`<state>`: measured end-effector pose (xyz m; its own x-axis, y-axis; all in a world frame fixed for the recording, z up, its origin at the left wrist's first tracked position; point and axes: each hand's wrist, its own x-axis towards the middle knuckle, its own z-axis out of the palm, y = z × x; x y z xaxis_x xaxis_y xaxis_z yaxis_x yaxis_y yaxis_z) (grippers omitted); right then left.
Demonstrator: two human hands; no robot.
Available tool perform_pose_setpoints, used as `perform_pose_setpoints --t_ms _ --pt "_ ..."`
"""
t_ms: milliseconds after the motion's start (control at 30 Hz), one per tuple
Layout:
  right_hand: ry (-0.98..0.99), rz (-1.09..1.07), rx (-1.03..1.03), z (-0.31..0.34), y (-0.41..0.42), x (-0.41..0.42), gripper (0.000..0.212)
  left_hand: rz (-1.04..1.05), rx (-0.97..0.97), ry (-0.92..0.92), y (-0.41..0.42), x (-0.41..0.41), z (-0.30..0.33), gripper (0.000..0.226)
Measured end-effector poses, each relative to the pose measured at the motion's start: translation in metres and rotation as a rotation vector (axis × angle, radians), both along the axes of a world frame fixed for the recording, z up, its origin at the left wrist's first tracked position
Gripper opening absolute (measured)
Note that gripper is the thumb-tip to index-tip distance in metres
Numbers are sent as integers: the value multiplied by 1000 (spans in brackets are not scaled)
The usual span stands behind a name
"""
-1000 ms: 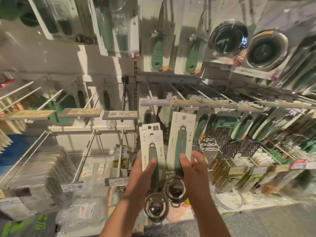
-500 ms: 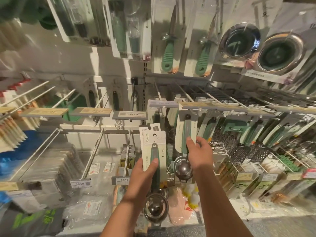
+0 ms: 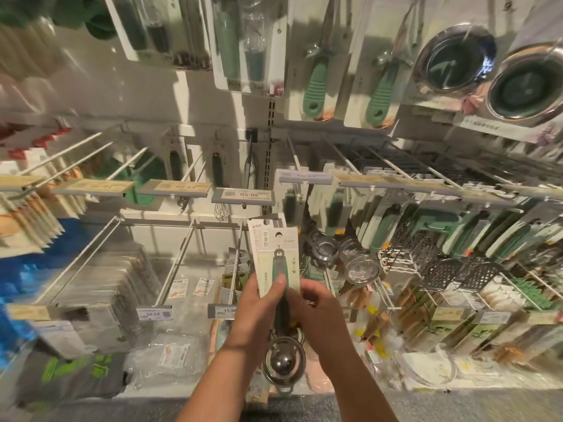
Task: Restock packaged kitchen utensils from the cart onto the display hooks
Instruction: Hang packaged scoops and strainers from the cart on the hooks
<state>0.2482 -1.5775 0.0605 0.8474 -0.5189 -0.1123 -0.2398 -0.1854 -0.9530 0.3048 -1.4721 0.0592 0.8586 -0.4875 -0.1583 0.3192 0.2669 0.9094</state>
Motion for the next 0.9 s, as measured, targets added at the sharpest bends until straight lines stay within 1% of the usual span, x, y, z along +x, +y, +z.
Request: perform_pose_setpoints --t_ms 67,133,200,267,300,400,533,633,733,900 --pt "4 -36 -3 -4 1 -1 23 -1 -24 44 -3 -2 -3 35" --pt "19 -78 27 -9 -1 -1 16 -19 -61 127 -5 -3 -5 40" --pt "19 -110 28 -10 -3 -3 19 -43 -81 166 -6 -4 -6 39" --pt "20 -121 20 -13 -4 -5 29 -44 -63 136 -9 -5 -8 32" --pt "23 -130 18 -16 -4 -6 29 -40 -40 116 -12 -5 -8 30" --pt "-2 -192 8 -21 -4 -8 16 -36 40 24 -17 -6 -8 29" --pt "-23 -278 19 -23 -10 -12 13 -53 65 -52 -17 -5 -10 34" --pt "-53 -368 11 -21 -19 -16 15 -69 32 -46 -16 -3 -12 32" --pt "-100 -438 31 -11 -30 -19 5 -65 15 -30 -16 -2 -13 35" --pt "-219 -394 -12 16 -43 -19 16 -54 28 -6 -16 1 -17 37"
